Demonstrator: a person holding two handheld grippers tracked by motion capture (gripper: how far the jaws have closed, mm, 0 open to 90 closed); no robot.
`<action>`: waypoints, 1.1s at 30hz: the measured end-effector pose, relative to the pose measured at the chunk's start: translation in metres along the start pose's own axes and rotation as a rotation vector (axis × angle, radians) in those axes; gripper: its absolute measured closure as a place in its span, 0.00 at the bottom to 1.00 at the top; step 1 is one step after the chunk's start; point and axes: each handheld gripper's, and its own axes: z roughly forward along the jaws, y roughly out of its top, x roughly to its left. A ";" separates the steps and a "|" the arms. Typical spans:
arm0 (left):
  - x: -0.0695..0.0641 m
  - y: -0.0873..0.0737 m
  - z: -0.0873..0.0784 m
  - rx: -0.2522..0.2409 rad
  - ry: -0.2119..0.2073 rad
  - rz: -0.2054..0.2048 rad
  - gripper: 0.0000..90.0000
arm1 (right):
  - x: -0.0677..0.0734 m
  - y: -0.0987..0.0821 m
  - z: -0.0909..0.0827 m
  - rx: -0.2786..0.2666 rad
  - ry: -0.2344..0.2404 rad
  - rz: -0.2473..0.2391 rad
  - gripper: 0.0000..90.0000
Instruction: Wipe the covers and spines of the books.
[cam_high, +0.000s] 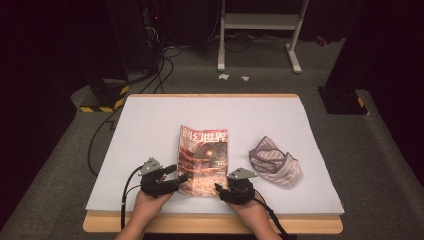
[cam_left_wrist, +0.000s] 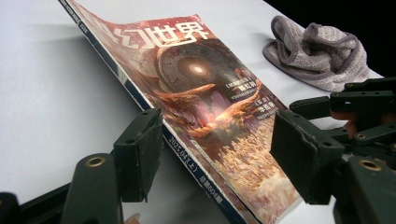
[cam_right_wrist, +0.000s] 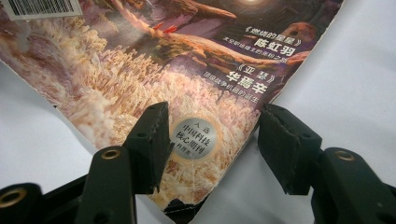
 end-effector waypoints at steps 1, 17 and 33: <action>0.000 0.000 0.000 -0.001 -0.006 -0.008 0.38 | 0.000 0.000 0.000 -0.001 0.000 -0.001 0.49; -0.005 -0.002 0.000 0.007 -0.016 0.012 0.40 | -0.001 0.000 0.000 -0.001 0.000 0.002 0.49; -0.022 -0.007 0.004 0.044 -0.040 0.070 0.38 | -0.001 0.000 0.000 -0.004 -0.001 0.005 0.49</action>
